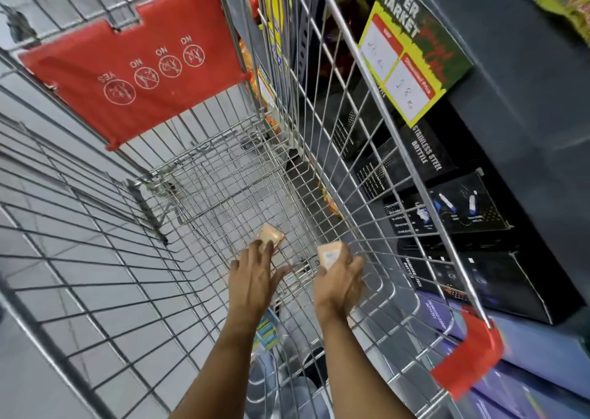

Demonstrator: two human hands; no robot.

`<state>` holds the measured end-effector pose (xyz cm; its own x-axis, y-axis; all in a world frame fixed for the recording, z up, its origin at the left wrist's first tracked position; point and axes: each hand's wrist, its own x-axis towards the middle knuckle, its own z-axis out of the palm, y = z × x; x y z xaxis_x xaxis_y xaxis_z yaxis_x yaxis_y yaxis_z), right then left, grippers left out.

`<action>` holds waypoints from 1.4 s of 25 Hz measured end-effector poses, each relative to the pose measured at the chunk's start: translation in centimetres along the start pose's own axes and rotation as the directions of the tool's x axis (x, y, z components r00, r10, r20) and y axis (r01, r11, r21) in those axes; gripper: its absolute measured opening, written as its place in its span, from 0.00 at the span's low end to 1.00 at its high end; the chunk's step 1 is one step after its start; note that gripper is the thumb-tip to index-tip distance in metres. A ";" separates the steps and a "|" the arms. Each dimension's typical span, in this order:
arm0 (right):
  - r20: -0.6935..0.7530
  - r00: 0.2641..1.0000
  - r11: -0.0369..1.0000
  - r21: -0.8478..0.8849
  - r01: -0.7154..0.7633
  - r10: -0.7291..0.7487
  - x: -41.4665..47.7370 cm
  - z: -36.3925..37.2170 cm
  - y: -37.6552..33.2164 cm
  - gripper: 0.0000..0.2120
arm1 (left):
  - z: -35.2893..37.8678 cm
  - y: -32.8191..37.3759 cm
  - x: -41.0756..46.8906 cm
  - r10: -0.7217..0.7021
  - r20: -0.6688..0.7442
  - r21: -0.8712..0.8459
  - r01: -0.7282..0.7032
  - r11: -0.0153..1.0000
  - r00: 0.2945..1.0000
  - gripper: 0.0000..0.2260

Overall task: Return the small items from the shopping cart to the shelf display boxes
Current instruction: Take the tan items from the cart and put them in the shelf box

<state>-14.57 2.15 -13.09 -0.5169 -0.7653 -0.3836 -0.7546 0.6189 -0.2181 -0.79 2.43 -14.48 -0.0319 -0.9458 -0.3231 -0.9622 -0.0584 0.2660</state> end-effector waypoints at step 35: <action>0.012 0.942 0.939 -0.075 0.336 -0.336 -0.6 2.3 -0.4 0.28 | 0.8 -0.4 3.0 0.028 -0.022 -0.046 -0.029 0.998 0.999 0.21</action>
<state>-13.00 2.75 -14.81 -0.2281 -0.9266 -0.2991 -0.9125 0.3106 -0.2663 -0.74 -0.10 -16.24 -0.0529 -0.9538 -0.2957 -0.9473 -0.0458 0.3171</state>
